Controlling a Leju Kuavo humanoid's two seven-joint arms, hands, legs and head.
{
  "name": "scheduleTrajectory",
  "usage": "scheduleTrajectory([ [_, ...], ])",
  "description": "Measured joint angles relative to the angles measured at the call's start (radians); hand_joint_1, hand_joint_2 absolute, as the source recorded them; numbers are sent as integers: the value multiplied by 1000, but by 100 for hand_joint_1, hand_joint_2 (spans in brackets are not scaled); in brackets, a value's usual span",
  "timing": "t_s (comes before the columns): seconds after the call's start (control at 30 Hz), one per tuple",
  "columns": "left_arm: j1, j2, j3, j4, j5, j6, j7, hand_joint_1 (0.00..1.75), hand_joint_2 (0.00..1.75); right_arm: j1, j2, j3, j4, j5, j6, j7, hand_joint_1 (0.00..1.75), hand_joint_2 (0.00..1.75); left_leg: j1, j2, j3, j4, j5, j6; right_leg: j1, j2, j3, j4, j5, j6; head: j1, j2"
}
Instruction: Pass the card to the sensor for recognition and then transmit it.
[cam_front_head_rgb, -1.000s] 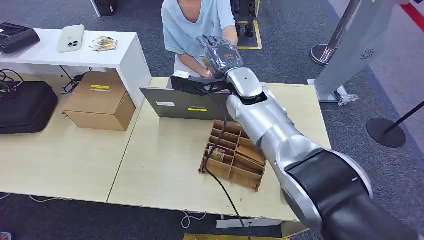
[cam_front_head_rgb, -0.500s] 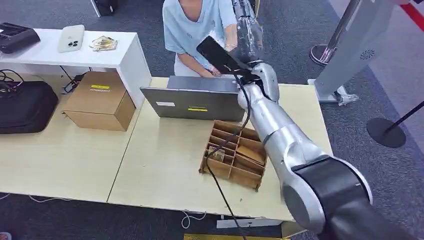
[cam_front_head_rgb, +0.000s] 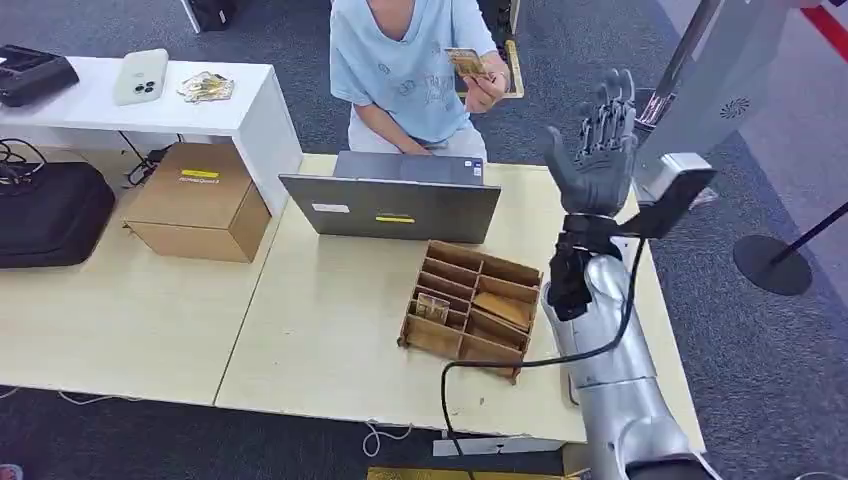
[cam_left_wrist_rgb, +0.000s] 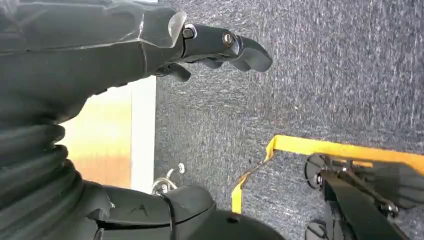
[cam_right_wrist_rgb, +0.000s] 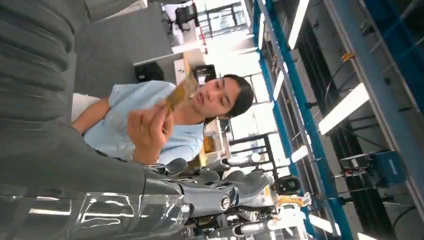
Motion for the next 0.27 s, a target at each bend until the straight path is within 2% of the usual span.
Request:
scheduleTrajectory([
  [0.13, 2, 2, 9, 0, 22, 6, -9, 0, 175, 165, -68, -15, -168, -32, 46, 11, 0, 175, 0, 0, 0, 0, -1, 0, 0, 0, 0, 0, -1, 0, 0, 0],
  [0.27, 5, 5, 21, 0, 37, 8, -9, 0, 175, 328, -126, -62, -291, -35, 80, 22, 0, 175, 0, -1, 0, 0, -1, 1, 0, -1, 0, 0, -1, 0, 0, 0],
])
